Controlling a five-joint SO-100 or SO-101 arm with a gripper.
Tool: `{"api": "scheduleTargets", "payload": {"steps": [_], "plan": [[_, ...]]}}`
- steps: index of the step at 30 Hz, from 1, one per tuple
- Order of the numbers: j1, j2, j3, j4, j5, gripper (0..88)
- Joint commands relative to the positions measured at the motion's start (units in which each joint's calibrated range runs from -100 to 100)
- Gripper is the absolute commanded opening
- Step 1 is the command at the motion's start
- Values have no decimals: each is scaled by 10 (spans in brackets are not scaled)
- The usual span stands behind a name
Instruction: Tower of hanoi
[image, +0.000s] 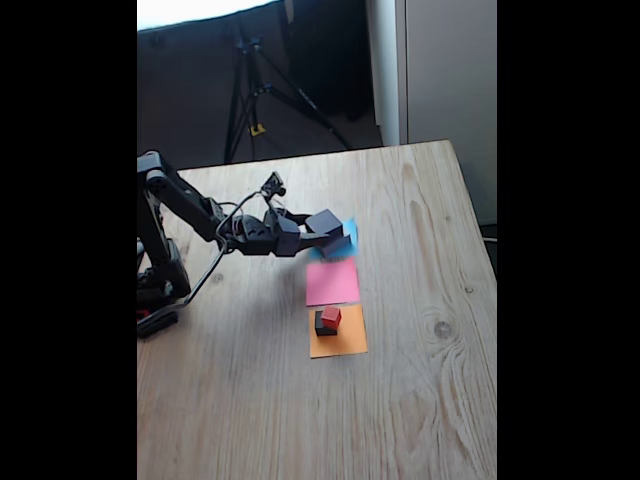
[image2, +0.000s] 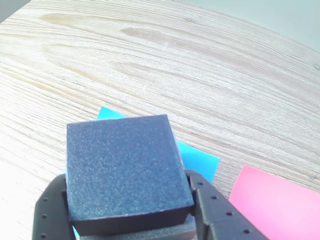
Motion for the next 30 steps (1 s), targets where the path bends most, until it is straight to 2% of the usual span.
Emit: {"api": "scheduleTargets", "payload": {"steps": [1, 9, 11, 15, 22, 25, 30], "plan": [[-6, 0, -24, -15, 7, 186], [-2, -1, -11, -19, 7, 230], [-1, -1, -10, -24, 7, 315], [3, -4, -11, -25, 7, 368], [4, -31, -2, -21, 7, 401], [0, -80, 0, 14, 7, 405], [-5, -217, -7, 133, -68, 339]]}}
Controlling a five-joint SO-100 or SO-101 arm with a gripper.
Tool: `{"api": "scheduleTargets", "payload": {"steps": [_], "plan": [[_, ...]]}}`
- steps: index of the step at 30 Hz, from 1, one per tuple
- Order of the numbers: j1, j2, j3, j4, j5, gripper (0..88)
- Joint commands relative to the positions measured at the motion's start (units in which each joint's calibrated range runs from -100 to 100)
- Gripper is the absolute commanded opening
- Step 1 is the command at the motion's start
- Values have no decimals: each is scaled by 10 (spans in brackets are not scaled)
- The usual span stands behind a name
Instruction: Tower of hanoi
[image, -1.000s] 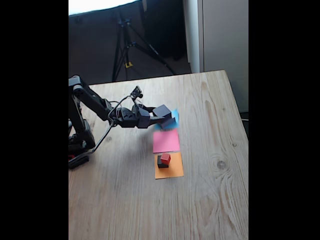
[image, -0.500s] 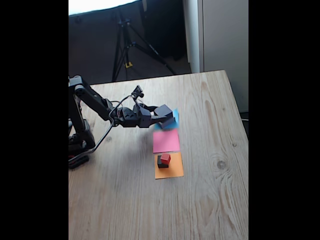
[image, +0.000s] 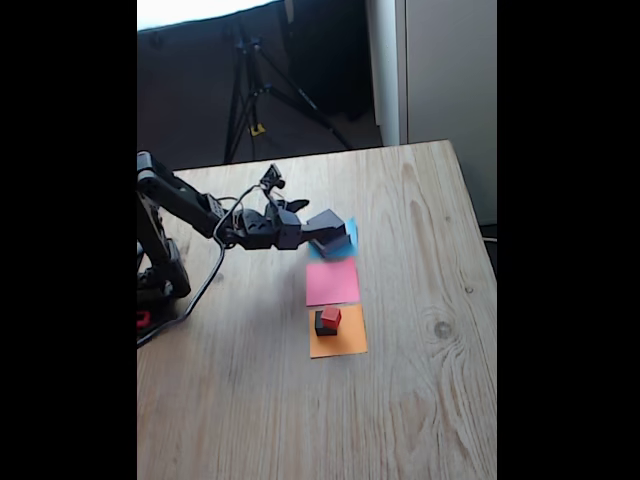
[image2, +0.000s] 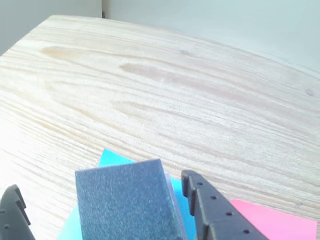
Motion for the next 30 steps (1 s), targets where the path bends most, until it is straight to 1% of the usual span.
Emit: {"api": "scheduleTargets", "payload": {"steps": [1, 3, 4, 6, 7, 8, 10, 12, 13, 15, 16, 18, 19, 23, 24, 26, 28, 29, 30], "plan": [[-5, -131, -8, 96, -35, 289], [-3, -185, -9, 164, -37, 204], [0, -212, -10, 201, -38, 147], [9, -265, -13, 281, -52, 75], [14, -292, -17, 326, -55, 56], [19, -317, -22, 373, -45, 43], [34, -360, -38, 455, -43, 18], [48, -392, -77, 551, -54, 7], [54, -402, -106, 610, -47, 3], [70, -417, -174, 717, -62, 3], [80, -420, -213, 768, -54, 3], [102, -424, -276, 830, -70, 3], [118, -424, -310, 865, -59, 3], [178, -420, -417, 966, -38, 10], [197, -419, -441, 984, -23, 11], [226, -419, -476, 1010, -8, 10], [255, -421, -502, 1035, 20, 8], [266, -424, -512, 1041, 22, 6], [275, -424, -521, 1049, 33, 6]]}}
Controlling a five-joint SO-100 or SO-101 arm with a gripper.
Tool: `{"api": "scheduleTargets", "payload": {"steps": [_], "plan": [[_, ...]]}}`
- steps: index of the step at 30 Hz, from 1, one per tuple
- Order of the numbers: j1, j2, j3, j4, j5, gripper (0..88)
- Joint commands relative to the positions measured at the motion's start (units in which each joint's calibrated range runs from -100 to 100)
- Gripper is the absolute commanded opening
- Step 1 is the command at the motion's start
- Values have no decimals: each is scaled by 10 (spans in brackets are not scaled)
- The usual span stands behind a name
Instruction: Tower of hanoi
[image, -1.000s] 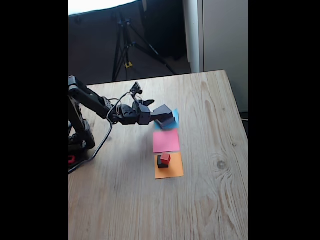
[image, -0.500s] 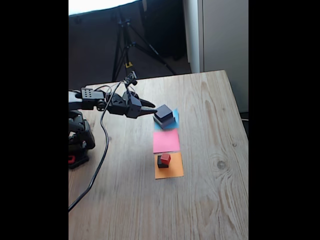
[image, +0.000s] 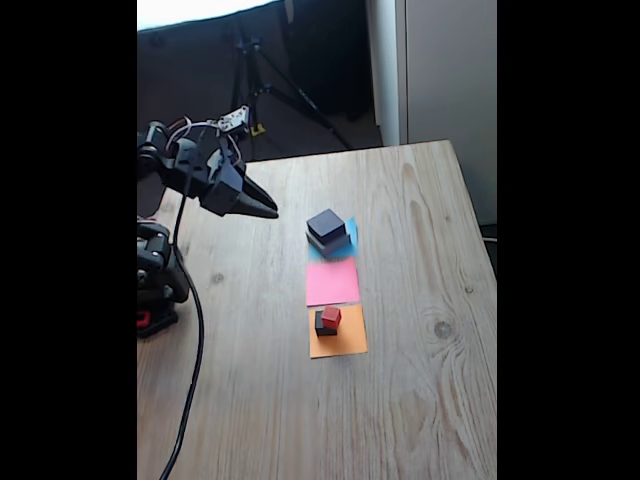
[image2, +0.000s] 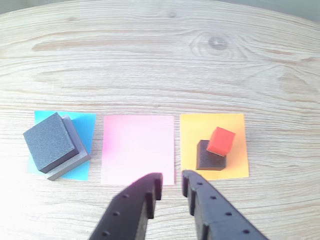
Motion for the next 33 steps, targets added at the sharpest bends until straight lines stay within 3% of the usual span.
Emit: {"api": "scheduleTargets", "payload": {"steps": [1, 7, 11, 15, 24, 33], "plan": [[40, -21, -58, 29, 38, 6], [69, -39, -56, 48, 42, 15], [79, -64, 0, 21, 42, 90], [93, -107, 144, -91, 42, 181], [113, -141, 467, -448, 42, 348], [106, -54, 562, -683, -32, 354]]}}
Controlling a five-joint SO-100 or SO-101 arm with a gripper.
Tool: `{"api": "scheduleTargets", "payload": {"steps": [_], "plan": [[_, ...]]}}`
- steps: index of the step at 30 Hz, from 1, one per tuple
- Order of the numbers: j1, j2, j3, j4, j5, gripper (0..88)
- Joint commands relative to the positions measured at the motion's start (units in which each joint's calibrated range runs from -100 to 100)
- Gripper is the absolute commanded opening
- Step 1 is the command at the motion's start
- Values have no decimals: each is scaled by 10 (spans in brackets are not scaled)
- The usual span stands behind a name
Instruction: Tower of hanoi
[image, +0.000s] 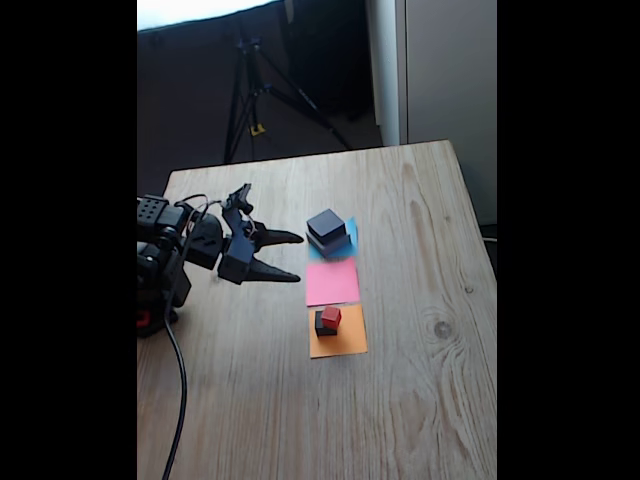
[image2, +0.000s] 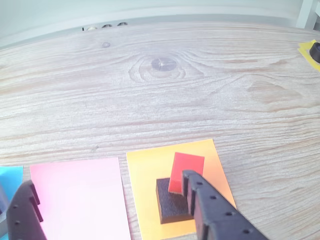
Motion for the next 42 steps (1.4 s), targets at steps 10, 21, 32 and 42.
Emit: {"api": "scheduleTargets", "payload": {"steps": [10, 21, 32, 42], "plan": [[42, 125, 51, -257, -33, 332], [90, 258, 47, -403, -18, 314], [92, 357, 61, -504, 15, 304], [87, 459, 54, -618, 29, 318]]}}
